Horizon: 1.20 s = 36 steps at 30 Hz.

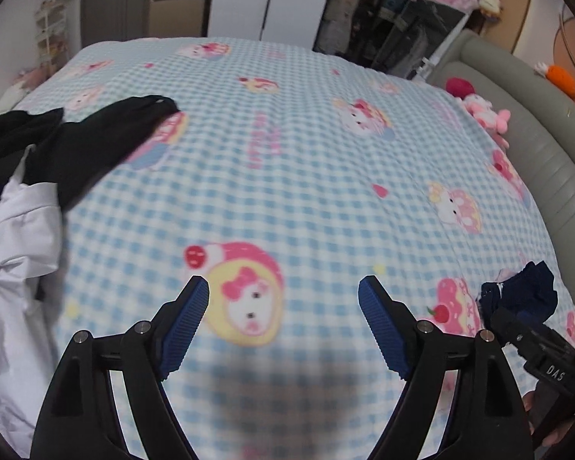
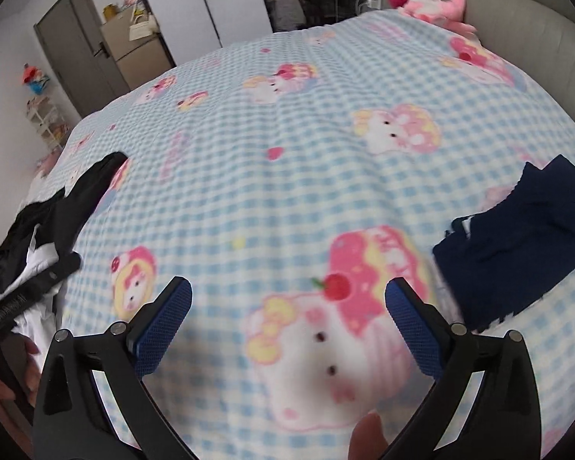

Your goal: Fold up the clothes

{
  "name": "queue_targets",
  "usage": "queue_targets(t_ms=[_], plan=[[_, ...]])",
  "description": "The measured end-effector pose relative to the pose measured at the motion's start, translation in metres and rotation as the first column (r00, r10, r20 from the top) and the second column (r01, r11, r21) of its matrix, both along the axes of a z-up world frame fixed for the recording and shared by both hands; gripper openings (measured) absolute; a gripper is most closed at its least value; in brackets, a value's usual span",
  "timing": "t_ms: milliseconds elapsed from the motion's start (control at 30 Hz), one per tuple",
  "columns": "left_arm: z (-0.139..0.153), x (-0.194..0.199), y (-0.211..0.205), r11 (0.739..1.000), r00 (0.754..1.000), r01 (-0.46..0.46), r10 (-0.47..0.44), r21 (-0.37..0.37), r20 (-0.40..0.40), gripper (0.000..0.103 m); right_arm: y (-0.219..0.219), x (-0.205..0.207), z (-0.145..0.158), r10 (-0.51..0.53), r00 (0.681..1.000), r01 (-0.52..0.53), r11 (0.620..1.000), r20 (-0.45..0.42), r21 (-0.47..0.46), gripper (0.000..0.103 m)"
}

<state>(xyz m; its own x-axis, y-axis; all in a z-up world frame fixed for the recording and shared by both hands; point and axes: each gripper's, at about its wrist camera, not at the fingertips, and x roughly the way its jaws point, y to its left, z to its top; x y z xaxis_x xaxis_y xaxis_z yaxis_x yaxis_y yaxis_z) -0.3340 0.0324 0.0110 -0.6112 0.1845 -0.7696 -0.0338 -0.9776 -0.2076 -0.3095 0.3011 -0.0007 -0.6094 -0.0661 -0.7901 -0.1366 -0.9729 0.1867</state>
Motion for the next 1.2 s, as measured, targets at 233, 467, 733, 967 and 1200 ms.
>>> queue_targets(t_ms=[233,467,733,967,1200], plan=[[0.019,0.064,-0.047,0.998,0.995,-0.036,0.032,-0.042,-0.099,0.084,-0.062,0.044,0.024,0.041,0.998,-0.037,0.995,-0.050,0.091,0.102],[0.034,0.165,-0.063,0.997,0.990,-0.026,0.016,-0.069,-0.137,0.084,-0.117,0.132,0.055,0.145,0.981,-0.122,0.978,-0.128,0.172,0.102],[0.027,0.277,-0.081,0.996,0.989,-0.079,0.073,-0.041,-0.126,0.086,-0.136,0.251,0.050,0.113,0.985,-0.089,0.979,-0.128,0.182,0.102],[0.010,0.355,-0.081,0.988,0.990,-0.094,0.080,-0.124,-0.117,0.086,-0.135,0.327,0.036,0.092,0.987,-0.065,0.978,-0.132,0.198,0.102],[0.010,0.398,-0.069,0.994,0.988,-0.074,0.063,-0.080,-0.139,0.086,-0.139,0.361,0.039,0.147,0.976,-0.113,0.973,-0.162,0.199,0.102]])
